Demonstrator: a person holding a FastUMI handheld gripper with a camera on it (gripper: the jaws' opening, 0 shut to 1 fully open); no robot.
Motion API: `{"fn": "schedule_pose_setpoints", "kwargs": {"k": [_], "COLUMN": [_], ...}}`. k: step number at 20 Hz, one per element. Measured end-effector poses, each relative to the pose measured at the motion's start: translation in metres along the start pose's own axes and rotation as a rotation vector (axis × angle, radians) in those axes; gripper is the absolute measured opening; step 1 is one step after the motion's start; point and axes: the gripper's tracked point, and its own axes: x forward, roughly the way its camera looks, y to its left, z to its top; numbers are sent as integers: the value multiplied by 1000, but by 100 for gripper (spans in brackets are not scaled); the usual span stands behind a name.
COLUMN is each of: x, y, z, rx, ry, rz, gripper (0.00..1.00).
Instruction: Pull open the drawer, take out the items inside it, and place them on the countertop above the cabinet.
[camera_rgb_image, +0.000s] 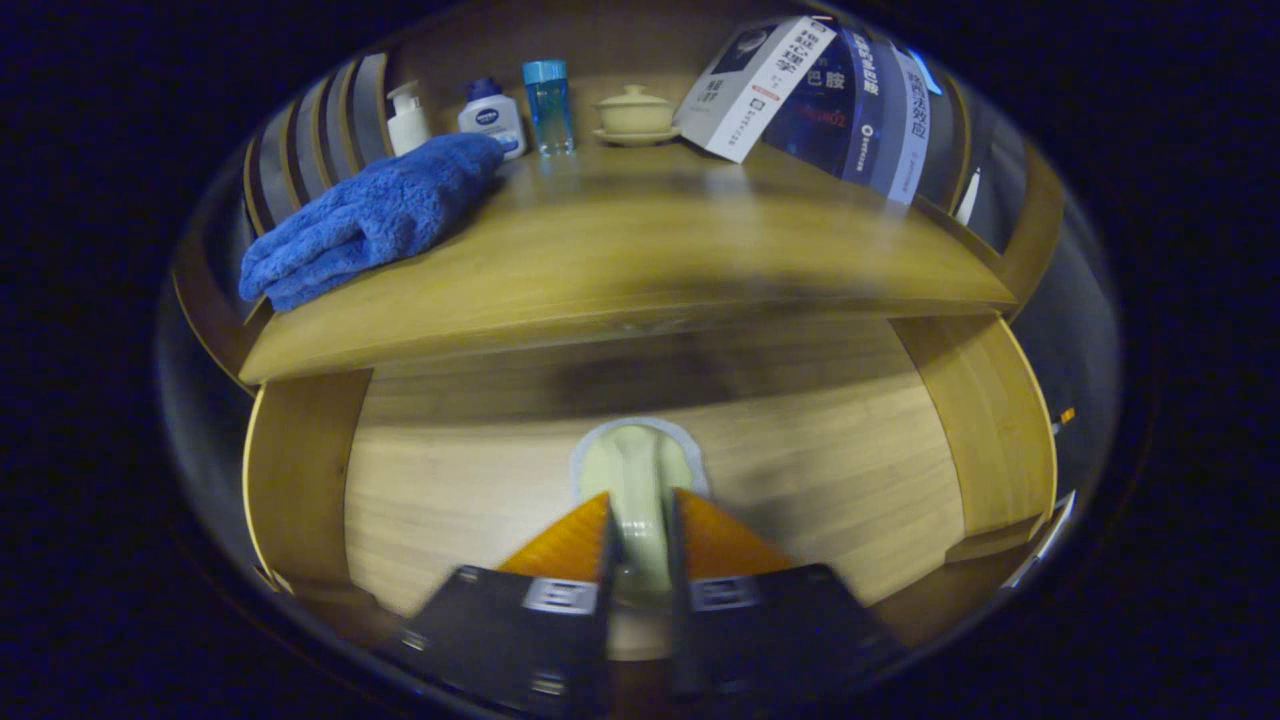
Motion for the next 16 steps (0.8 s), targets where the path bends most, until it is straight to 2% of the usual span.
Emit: {"fn": "schedule_pose_setpoints", "kwargs": {"k": [1, 4, 5, 13, 16], "x": [-6, -7, -9, -68, -86], "y": [-1, 4, 7, 5, 1], "z": [1, 5, 6, 43, 47], "rx": [3, -7, -17, -33, -50], "ry": [-6, -23, -38, -207, -212], "rz": [0, 10, 17, -29, -67], "gripper": [17, 17, 10, 10, 10]}}
